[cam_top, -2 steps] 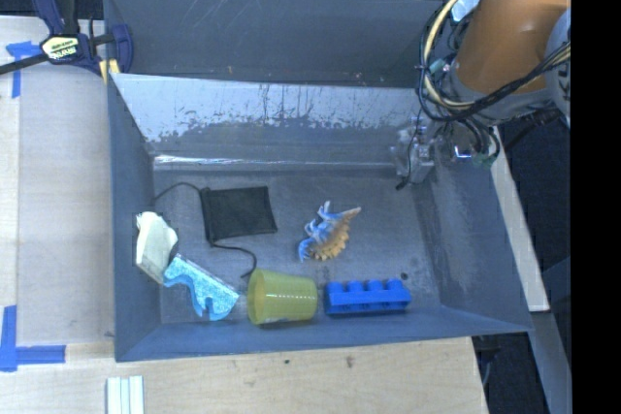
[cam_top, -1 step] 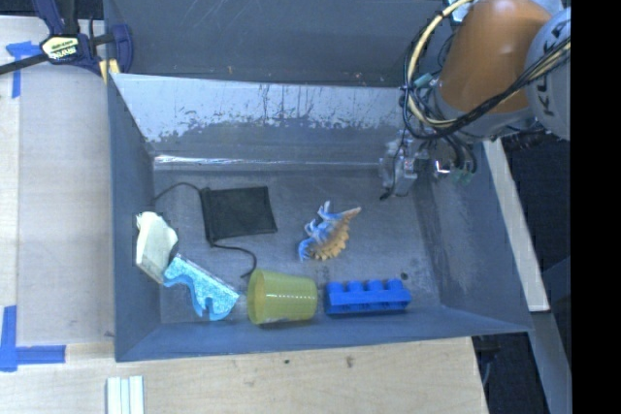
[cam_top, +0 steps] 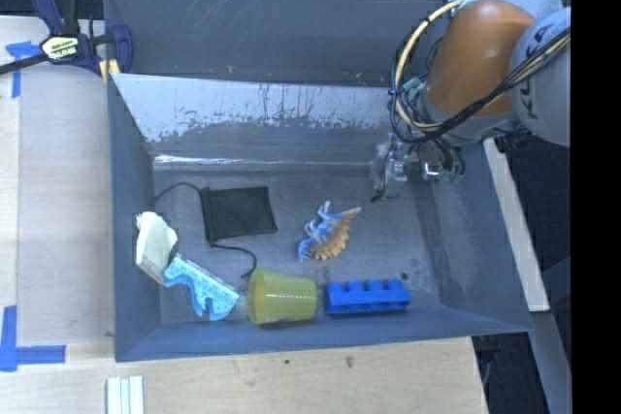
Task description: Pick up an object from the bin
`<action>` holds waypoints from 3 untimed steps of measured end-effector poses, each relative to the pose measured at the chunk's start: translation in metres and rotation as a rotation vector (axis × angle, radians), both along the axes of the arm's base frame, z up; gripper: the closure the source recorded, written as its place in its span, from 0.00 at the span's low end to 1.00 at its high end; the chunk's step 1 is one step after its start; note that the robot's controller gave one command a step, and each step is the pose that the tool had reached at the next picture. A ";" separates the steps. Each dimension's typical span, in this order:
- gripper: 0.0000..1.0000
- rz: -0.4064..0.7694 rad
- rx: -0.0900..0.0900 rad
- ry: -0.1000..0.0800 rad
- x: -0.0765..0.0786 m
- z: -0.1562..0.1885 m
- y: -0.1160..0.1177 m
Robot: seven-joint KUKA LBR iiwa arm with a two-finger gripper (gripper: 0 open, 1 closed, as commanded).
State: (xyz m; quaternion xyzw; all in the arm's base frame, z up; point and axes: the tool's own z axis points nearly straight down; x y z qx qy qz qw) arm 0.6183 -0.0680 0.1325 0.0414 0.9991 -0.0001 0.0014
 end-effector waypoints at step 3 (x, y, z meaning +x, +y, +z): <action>0.00 -0.029 0.001 -0.002 -0.008 -0.018 0.050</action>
Offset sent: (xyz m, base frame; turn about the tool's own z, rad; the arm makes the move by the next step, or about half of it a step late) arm -0.0069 0.0441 -0.0205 -0.0216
